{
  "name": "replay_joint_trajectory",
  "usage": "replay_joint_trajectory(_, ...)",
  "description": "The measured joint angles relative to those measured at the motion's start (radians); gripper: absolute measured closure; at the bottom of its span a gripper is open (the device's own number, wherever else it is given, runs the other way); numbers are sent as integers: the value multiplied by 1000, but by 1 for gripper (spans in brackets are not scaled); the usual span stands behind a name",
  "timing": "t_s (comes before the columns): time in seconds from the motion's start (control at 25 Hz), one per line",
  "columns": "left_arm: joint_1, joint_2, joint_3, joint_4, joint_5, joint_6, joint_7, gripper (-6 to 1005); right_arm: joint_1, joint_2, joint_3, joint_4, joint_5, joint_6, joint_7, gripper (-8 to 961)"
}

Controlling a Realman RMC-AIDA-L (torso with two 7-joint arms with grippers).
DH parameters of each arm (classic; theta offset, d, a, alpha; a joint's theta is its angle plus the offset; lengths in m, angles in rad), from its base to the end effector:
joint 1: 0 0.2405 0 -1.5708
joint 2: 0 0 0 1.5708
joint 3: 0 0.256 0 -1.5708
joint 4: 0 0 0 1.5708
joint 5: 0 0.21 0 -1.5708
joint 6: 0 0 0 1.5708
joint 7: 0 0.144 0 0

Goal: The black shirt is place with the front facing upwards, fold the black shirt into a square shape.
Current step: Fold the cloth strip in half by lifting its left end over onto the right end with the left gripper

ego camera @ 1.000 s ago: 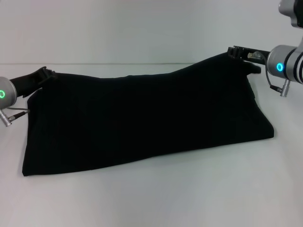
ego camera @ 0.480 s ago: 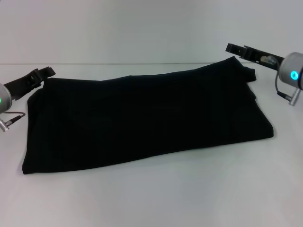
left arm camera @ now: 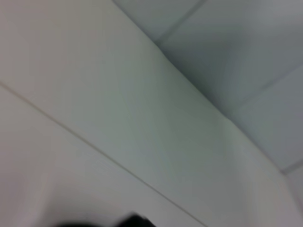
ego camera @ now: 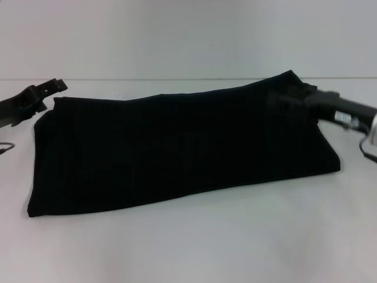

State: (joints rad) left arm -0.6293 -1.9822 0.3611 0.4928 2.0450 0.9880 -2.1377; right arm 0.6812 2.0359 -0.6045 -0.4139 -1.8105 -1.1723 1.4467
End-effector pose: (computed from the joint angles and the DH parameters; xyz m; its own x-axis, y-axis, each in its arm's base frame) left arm -0.3350 0.4063 0.0671 0.0052 0.5713 0.8207 1.0000 -0.0096 0.0003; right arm 0.2577 0.4025 0.0027 0.5995 -0.4175 -0.6829 -0.7291 -0.6369 -0.2507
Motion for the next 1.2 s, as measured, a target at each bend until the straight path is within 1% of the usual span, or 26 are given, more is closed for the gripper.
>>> replay_joint_trajectory(0.08, 30, 42, -1, -7, -1, 136, -56, 124, -29, -9, -16, 0, -10, -93, -75, 165)
replay_joint_trajectory(0.12, 42, 55, -2, -7, -1, 188, -79, 123, -43, -12, -22, 0, -15, -129, -110, 153)
replay_joint_trajectory(0.24, 95, 106, -1, 5, 13, 383, -174, 120, -76, -12, -30, 0, -28, -196, -188, 115)
replay_joint_trajectory(0.32, 126, 124, 0, 22, 39, 482, -241, 121, -95, -10, -37, 0, -42, -220, -222, 87)
replay_joint_trajectory(0.36, 140, 128, 0, 35, 55, 524, -269, 122, -99, -9, -40, 0, -49, -226, -231, 72)
replay_joint_trajectory(0.4, 158, 124, -2, 61, 73, 568, -302, 122, -105, -7, -43, 0, -63, -235, -245, 57)
replay_joint_trajectory(0.52, 211, 101, -1, 128, 120, 669, -389, 124, -118, 1, -44, 0, -105, -253, -288, 13)
replay_joint_trajectory(0.6, 244, 86, -1, 147, 144, 708, -431, 125, -127, 10, -44, 0, -117, -255, -313, 13)
replay_joint_trajectory(0.68, 266, 81, -3, 147, 155, 719, -449, 125, -135, 19, -44, 1, -119, -252, -328, 13)
replay_joint_trajectory(0.76, 282, 78, -4, 144, 165, 717, -458, 125, -140, 24, -43, 1, -119, -249, -333, 13)
replay_joint_trajectory(0.92, 288, 67, -1, 137, 183, 700, -460, 124, -141, 25, -39, 2, -119, -246, -334, 14)
replay_joint_trajectory(1.04, 286, 60, -4, 118, 205, 664, -462, 124, -141, 26, -35, 1, -117, -246, -334, 14)
replay_joint_trajectory(1.2, 283, 59, -6, 77, 206, 607, -462, 124, -141, 25, -34, 1, -116, -246, -333, 14)
